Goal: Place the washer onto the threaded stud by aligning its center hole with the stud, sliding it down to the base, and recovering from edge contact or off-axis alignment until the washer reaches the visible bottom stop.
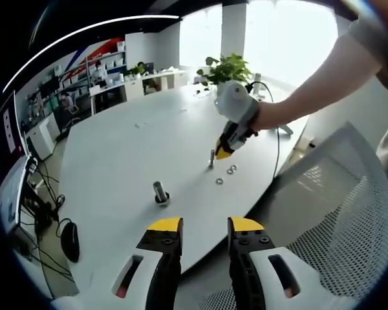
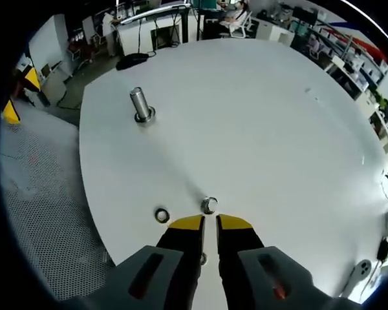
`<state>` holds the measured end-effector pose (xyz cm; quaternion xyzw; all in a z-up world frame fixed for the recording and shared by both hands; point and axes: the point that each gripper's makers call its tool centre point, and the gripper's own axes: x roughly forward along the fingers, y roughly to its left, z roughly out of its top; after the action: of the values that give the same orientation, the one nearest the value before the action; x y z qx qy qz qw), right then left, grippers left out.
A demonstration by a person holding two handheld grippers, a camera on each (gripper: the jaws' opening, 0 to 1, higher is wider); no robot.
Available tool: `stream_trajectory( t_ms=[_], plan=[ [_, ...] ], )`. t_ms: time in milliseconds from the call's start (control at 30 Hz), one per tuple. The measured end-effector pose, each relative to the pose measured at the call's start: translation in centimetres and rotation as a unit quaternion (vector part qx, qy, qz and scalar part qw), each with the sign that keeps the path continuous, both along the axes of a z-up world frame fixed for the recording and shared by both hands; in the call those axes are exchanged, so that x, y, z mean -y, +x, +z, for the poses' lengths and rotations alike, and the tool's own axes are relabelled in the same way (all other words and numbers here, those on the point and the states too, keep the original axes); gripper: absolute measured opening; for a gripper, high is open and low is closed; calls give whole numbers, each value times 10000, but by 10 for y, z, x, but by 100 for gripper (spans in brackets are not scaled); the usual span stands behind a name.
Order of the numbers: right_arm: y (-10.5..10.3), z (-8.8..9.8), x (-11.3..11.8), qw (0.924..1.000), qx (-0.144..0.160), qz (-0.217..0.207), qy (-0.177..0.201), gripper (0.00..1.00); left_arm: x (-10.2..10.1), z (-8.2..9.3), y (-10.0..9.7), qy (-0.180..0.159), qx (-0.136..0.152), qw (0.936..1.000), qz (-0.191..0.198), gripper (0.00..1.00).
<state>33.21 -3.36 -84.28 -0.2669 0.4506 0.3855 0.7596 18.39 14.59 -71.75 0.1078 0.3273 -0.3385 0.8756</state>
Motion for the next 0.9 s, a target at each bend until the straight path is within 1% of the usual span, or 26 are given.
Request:
stream_trajectory(
  t_ms=[167, 333, 433, 667, 767, 900],
  plan=[
    [-3, -3, -1, 10000, -7, 35, -31, 10, 0, 0, 0, 3, -2, 10000, 3, 25],
    [-7, -6, 5, 10000, -28, 16, -82, 11, 0, 0, 0, 1, -8, 10000, 3, 25],
    [-12, -10, 13, 9999, -66, 0, -136, 11, 0, 0, -1, -3, -6, 10000, -3, 25],
    [-27, -17, 38, 9994, -159, -115, -269, 12, 0, -1, -1, 16, -26, 10000, -22, 25],
    [-34, -22, 53, 9989, -221, -207, -352, 15, 1, -1, -2, 31, -38, 10000, -35, 25],
    [-43, -28, 65, 9982, -334, -322, -387, 17, 0, -1, -2, 34, -44, 10000, -23, 25]
  ],
)
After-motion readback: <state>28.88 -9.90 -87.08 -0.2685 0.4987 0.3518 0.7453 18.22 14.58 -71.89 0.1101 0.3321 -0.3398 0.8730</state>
